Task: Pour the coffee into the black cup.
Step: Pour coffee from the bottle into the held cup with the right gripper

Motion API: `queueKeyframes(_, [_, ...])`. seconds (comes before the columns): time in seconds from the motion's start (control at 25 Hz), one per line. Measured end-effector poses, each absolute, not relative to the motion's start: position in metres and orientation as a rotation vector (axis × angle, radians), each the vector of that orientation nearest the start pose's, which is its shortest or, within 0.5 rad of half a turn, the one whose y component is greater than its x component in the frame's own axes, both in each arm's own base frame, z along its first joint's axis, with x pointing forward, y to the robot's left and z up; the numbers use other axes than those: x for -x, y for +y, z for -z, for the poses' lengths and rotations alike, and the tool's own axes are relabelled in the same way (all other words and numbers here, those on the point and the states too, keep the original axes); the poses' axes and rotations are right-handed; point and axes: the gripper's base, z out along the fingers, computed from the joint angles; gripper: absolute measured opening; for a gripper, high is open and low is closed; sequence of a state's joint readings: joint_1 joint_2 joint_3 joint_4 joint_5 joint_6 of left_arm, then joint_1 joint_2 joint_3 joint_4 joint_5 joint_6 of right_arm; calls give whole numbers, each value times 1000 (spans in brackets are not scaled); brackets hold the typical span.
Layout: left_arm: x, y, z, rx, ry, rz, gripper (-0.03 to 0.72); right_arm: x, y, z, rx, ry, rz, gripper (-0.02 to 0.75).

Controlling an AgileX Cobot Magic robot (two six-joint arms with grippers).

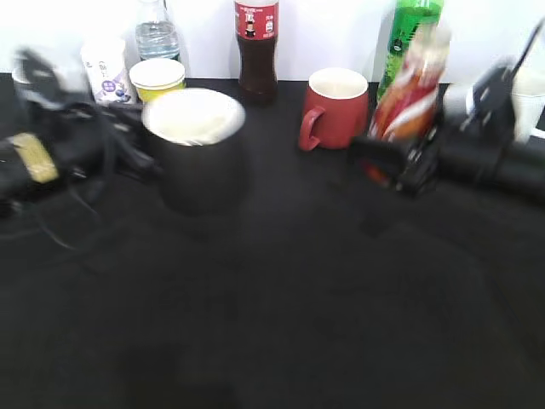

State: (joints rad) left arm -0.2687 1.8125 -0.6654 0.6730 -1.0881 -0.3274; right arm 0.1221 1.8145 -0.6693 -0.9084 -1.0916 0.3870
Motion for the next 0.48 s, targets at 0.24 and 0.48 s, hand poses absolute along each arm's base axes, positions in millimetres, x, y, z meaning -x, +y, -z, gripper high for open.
queueKeyframes(0.24, [-262, -217, -186, -901, 1424, 842, 57, -270, 99, -244, 1048, 1337, -398, 527])
queueKeyframes(0.48, [-253, -256, -198, -974, 1401, 856, 57, -265, 97, -251, 1265, 1146, -118, 527])
